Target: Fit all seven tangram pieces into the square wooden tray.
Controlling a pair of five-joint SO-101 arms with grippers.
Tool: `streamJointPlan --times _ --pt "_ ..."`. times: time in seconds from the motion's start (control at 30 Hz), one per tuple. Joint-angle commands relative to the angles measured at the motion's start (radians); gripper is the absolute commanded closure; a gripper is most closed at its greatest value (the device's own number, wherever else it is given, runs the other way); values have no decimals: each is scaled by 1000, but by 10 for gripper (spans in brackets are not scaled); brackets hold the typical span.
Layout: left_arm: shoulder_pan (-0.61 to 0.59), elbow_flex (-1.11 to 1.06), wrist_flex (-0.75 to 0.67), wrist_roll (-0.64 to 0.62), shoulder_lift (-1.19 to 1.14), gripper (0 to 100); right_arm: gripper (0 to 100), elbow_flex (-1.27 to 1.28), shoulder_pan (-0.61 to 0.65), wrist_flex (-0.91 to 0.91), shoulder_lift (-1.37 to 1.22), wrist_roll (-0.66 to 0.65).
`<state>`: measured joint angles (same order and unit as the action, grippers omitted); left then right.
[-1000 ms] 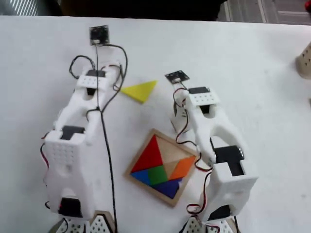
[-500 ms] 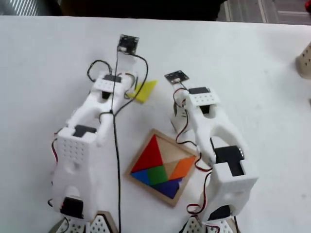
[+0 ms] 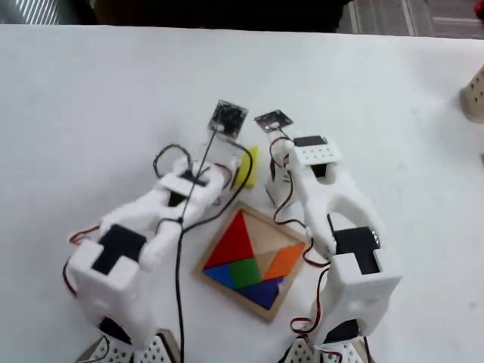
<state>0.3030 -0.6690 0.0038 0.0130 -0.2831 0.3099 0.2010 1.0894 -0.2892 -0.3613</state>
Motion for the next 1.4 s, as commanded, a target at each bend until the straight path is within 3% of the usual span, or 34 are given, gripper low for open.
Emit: streamJointPlan --times 0.0,0.3,0.5,0.6,0.73,0.87,1.07,1.27,1.37 --pt "5 -123 -157 3 163 980 981 0 -31 -12 35 -12" --pt "-168 -130 -130 3 306 980 981 -3 -24 -12 36 -12" --pt "-291 -129 189 9 473 979 977 -60 -15 -5 36 -20" --pt "-369 -135 423 11 573 924 977 -115 10 53 36 -201" --pt "-464 -161 640 11 636 753 974 -193 33 120 27 -451" --pt "-496 -222 632 11 638 641 855 -272 42 122 27 -555" --pt "-570 -226 578 11 638 627 663 -374 96 252 27 -838" --pt "-575 -227 569 11 633 627 625 -408 130 262 25 -1037" --pt "-575 -226 569 12 633 627 626 -408 147 102 10 -965"
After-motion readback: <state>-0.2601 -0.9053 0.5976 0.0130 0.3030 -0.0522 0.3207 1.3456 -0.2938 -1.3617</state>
